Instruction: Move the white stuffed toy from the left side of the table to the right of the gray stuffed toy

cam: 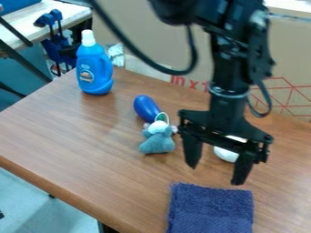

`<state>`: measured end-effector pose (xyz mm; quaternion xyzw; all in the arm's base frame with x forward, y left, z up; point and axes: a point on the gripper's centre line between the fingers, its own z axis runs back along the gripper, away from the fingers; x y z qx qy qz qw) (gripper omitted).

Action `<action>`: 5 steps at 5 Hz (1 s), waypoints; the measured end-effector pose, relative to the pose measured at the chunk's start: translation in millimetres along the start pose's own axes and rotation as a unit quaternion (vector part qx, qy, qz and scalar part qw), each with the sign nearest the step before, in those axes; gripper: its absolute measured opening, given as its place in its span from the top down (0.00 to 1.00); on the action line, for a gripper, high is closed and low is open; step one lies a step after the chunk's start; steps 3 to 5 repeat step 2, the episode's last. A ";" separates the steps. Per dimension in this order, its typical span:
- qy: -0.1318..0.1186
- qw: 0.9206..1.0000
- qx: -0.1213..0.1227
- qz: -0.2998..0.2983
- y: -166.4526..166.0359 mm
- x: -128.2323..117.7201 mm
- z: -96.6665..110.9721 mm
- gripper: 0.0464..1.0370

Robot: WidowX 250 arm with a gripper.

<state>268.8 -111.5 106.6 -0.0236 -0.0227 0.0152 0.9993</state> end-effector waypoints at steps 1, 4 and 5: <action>-0.010 1.000 0.015 -0.001 12.6 -2.6 7.3 0.03; -0.045 0.998 0.039 -0.014 20.4 -4.7 15.9 0.03; -0.045 0.998 0.039 -0.014 20.4 -4.7 15.9 0.03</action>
